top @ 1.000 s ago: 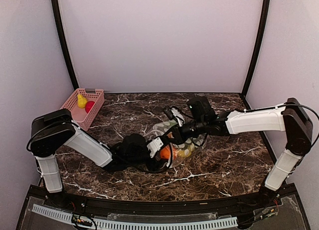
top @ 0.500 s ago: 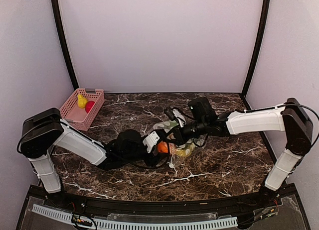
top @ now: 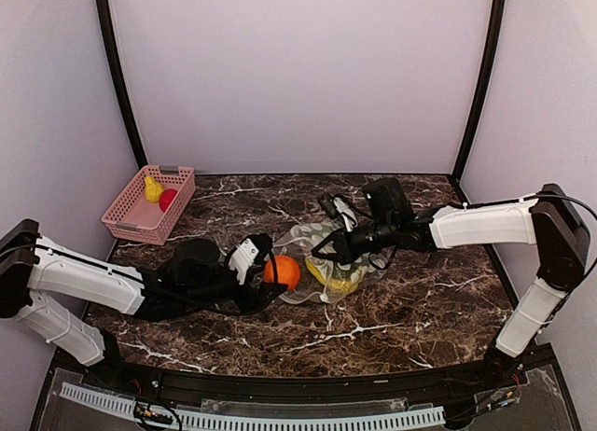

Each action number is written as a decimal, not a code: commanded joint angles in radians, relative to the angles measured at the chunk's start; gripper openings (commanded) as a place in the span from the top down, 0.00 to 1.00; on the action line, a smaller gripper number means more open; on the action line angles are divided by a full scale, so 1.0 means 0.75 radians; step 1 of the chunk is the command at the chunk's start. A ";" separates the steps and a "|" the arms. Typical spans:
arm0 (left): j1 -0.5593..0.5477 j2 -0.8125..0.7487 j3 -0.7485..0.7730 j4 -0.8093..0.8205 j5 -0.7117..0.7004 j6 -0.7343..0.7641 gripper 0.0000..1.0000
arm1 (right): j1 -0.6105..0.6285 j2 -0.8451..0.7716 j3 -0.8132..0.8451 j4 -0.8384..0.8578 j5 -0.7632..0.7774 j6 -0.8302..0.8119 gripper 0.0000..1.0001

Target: Open the zip-top bag and remove the fake food

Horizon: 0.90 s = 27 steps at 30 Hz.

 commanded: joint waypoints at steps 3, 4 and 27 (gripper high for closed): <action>0.103 -0.241 -0.025 -0.146 0.001 -0.207 0.50 | -0.015 0.001 -0.027 0.054 -0.030 0.011 1.00; 0.163 -0.284 -0.024 -0.155 0.017 -0.249 0.50 | -0.015 0.002 -0.028 0.057 -0.033 0.014 1.00; 1.341 -0.088 0.493 -0.666 0.034 -0.564 0.49 | -0.015 -0.008 -0.065 0.108 -0.065 0.033 1.00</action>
